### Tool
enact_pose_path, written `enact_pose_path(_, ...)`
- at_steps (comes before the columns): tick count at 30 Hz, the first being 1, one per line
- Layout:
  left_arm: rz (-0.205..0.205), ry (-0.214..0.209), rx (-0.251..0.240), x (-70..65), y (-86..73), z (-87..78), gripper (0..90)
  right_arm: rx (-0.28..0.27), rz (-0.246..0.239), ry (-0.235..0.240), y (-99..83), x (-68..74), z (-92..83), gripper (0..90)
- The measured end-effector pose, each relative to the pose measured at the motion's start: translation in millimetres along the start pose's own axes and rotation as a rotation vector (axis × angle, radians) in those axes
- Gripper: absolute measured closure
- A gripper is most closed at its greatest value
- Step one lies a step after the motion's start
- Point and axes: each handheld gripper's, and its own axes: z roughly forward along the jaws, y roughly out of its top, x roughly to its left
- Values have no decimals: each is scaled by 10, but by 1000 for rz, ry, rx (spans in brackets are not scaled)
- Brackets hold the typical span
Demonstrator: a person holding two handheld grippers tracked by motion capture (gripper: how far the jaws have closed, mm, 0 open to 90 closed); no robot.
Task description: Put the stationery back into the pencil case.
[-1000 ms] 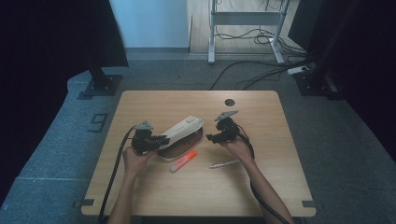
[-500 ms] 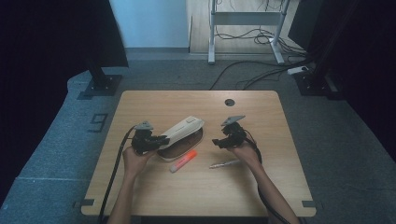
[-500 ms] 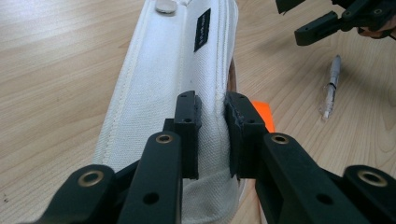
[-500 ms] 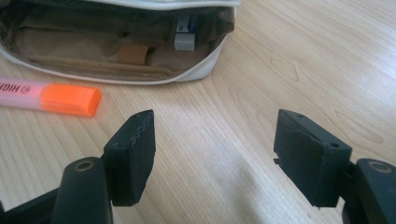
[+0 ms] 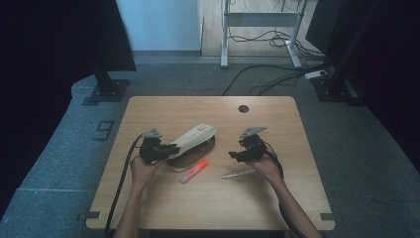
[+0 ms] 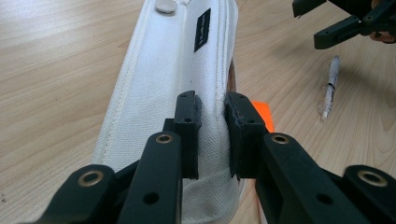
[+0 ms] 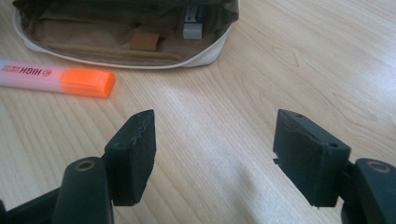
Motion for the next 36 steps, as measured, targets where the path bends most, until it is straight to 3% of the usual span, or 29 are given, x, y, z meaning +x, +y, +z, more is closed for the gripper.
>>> enact_pose_path(17, 8, 0, 1, 1, -5, 0, 753, 9, -25, 6, -218, 69, -144, 303)
enact_pose_path(36, 12, 5, 4, -9, -4, 3, 751, 6, -21, 52, -513, 205, -311, 309)
